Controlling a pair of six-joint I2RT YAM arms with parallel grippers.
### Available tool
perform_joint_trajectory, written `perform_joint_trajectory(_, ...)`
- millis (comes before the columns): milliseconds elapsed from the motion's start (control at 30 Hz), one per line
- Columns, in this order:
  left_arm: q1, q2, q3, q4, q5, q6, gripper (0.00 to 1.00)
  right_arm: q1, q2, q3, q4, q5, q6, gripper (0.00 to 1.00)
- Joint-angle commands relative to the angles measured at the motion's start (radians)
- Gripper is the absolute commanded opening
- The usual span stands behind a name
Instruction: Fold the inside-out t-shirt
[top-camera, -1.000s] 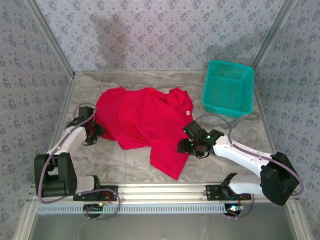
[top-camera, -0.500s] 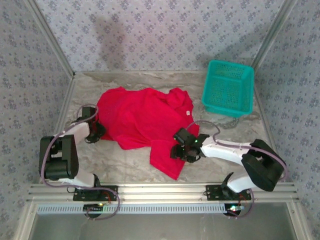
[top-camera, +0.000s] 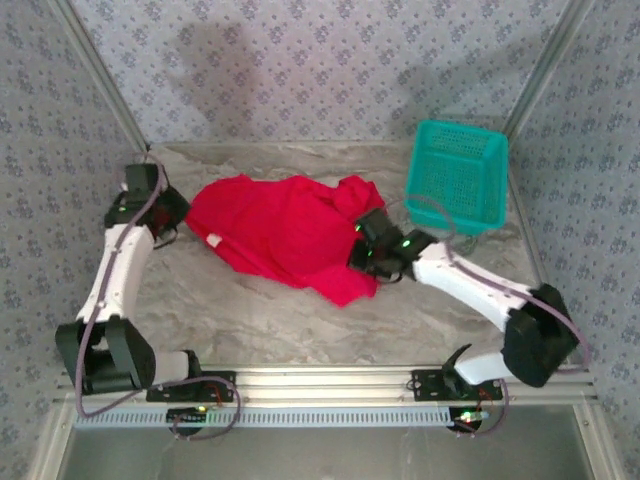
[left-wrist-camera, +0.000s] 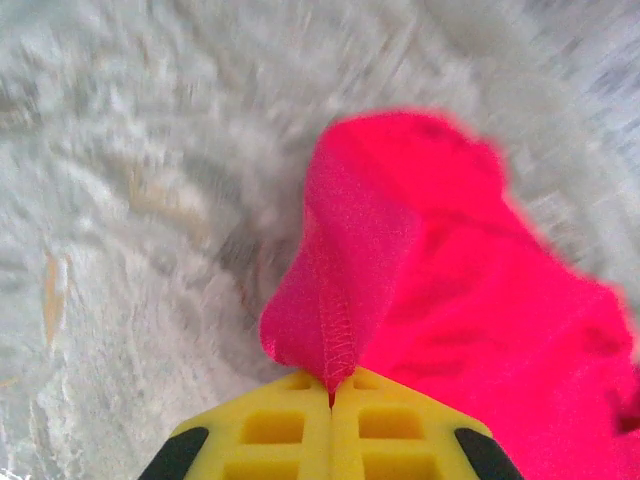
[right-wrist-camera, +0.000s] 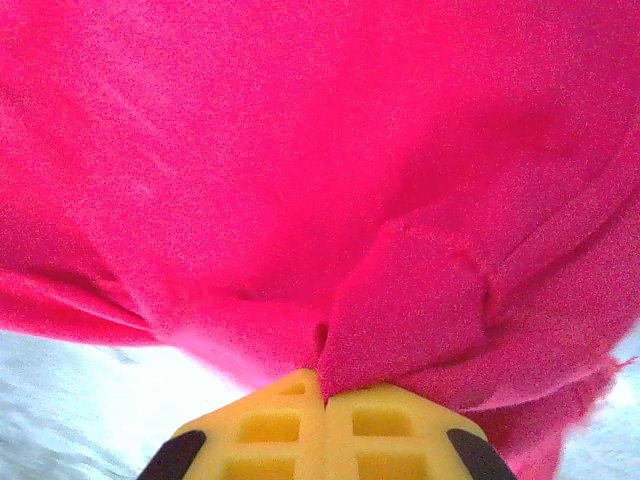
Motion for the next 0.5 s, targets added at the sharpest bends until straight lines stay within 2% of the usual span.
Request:
perform_joint_trajectory(0,0.052,-0.074,0.195,-0.152,-0.021,0.042,0.0,-0.137,-0.14,0.234,-0.178,0.033,-0.173,0.0)
perform_joint_trajectory(100,0.102,-0.108,0.365,-0.186,0.022,0.042,0.0,-0.216,-0.187,0.43,-0.246,0.01,-0.244,0.0)
perform_joint_trajectory(233,0.131,-0.176,0.53,-0.174,0.061,0.026,0.0,-0.235,-0.229,0.639,-0.282,-0.007,-0.261,0.0)
perform_joint_trajectory(467,0.132,-0.258,0.777,-0.208,-0.002,0.066,0.0,-0.235,-0.371,0.785,-0.308,0.007,-0.296,0.0)
